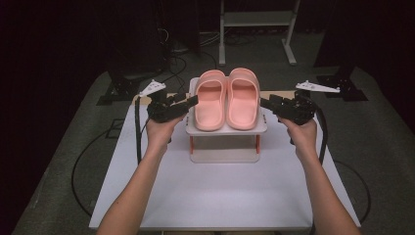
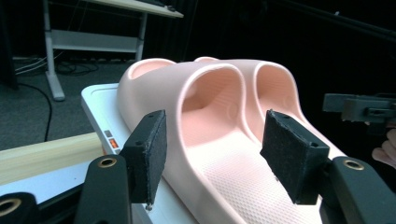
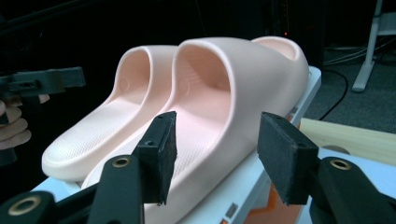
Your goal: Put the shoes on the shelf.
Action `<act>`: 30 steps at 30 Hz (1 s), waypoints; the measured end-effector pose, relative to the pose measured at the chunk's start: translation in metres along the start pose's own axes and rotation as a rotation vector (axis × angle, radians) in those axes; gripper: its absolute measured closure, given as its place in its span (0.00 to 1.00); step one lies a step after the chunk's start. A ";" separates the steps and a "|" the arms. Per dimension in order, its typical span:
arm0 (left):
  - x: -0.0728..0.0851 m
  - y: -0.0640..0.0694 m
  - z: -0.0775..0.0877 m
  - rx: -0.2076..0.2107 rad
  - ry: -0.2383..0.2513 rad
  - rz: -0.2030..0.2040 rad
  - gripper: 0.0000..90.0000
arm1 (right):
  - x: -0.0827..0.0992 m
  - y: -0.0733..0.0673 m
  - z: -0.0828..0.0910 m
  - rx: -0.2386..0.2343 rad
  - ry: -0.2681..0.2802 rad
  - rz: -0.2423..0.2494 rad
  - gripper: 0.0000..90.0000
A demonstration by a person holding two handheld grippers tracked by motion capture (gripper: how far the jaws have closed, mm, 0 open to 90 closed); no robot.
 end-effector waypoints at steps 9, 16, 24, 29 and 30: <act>0.006 0.003 0.009 0.020 0.006 -0.008 0.41 | 0.008 0.003 0.007 -0.010 0.003 -0.013 0.51; 0.009 0.004 0.015 0.029 0.014 -0.008 0.36 | 0.011 0.004 0.013 -0.018 -0.001 -0.016 0.49; 0.015 0.001 0.022 0.022 0.018 -0.004 0.31 | 0.016 0.004 0.018 -0.036 -0.001 -0.033 0.48; 0.018 0.001 0.025 0.024 0.017 -0.006 0.29 | 0.020 0.004 0.019 -0.043 -0.008 -0.034 0.47; 0.019 0.001 0.027 0.023 0.021 -0.006 0.27 | 0.021 0.004 0.020 -0.044 -0.010 -0.037 0.46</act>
Point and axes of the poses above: each handheld gripper's, and its own axes: z roughly backward along the jaws, x roughly out of its underside, y roughly to its right, the point moved 1 cm from there along -z, roughly forward along the jaws, and after that the axes turned 2 degrees about z, right-handed, at the moved point
